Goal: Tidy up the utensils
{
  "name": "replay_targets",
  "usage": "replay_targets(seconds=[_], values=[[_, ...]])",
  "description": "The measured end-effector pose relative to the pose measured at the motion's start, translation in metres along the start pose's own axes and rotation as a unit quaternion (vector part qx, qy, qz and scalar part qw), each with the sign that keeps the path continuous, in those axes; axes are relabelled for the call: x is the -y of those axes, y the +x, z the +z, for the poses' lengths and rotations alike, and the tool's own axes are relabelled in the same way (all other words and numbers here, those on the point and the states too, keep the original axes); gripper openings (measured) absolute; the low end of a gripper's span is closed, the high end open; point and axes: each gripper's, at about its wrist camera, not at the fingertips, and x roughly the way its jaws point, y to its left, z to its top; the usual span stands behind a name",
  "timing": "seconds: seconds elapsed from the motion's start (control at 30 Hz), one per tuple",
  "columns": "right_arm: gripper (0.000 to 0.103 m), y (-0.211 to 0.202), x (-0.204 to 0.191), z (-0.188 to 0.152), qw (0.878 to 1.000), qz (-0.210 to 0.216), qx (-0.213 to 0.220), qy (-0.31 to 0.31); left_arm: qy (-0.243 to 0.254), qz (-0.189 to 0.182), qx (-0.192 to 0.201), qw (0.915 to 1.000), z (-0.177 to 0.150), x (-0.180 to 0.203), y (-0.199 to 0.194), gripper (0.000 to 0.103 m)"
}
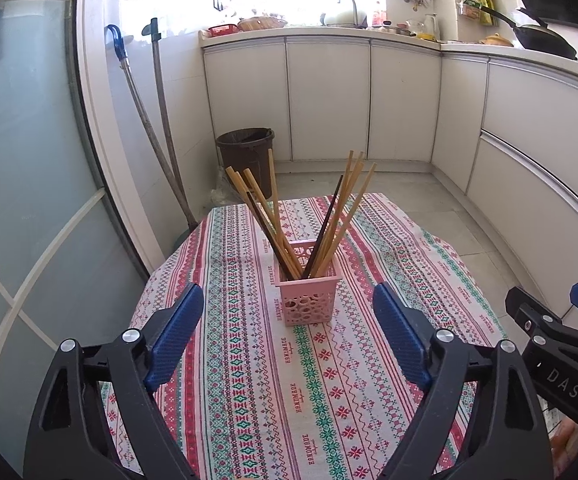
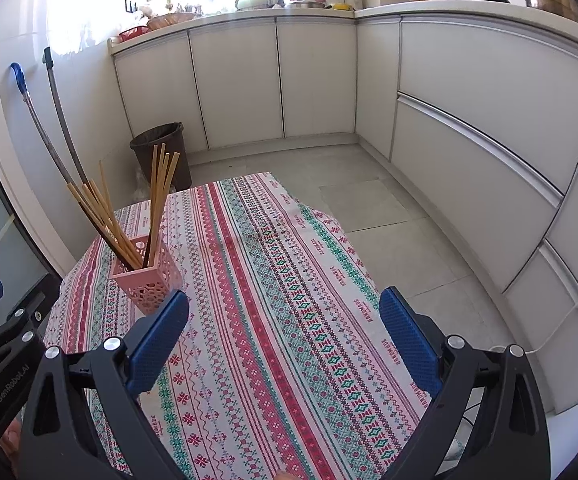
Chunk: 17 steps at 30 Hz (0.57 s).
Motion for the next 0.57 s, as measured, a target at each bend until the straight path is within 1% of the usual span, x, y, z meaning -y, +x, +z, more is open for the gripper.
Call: replay_targets(seconds=[0.13, 0.2, 0.27, 0.37, 0.4, 0.43, 0.57], values=[[0.093, -0.0005, -0.0001, 0.0003, 1.000, 0.001, 0.002, 0.000, 0.010, -0.001, 0.014, 0.9998, -0.0001, 0.0036, -0.0044, 0.077], [0.093, 0.0001, -0.0002, 0.0000, 1.000, 0.002, 0.001, 0.000, 0.012, -0.007, 0.014, 0.9998, -0.0002, 0.0044, -0.0047, 0.076], [0.093, 0.0000, -0.0002, 0.0003, 1.000, 0.001, 0.001, 0.000, 0.012, -0.004, 0.012, 0.9999, -0.0005, 0.0048, -0.0037, 0.076], [0.093, -0.0007, 0.0000, 0.0000, 1.000, 0.000, 0.002, 0.002, 0.007, 0.001, 0.006, 1.0000, 0.0005, 0.0038, -0.0032, 0.085], [0.093, -0.0007, 0.0003, 0.0001, 1.000, -0.001, 0.002, 0.002, 0.003, 0.005, 0.008, 1.0000, 0.0011, 0.0029, -0.0039, 0.091], [0.093, -0.0007, 0.0006, 0.0001, 1.000, -0.001, 0.002, 0.003, 0.000, 0.009, 0.011, 0.9999, 0.0011, 0.0022, -0.0054, 0.093], [0.093, 0.0015, 0.0020, 0.0000, 1.000, -0.003, 0.000, 0.004, -0.011, 0.012, 0.017, 0.9997, 0.0025, -0.0011, -0.0080, 0.095]])
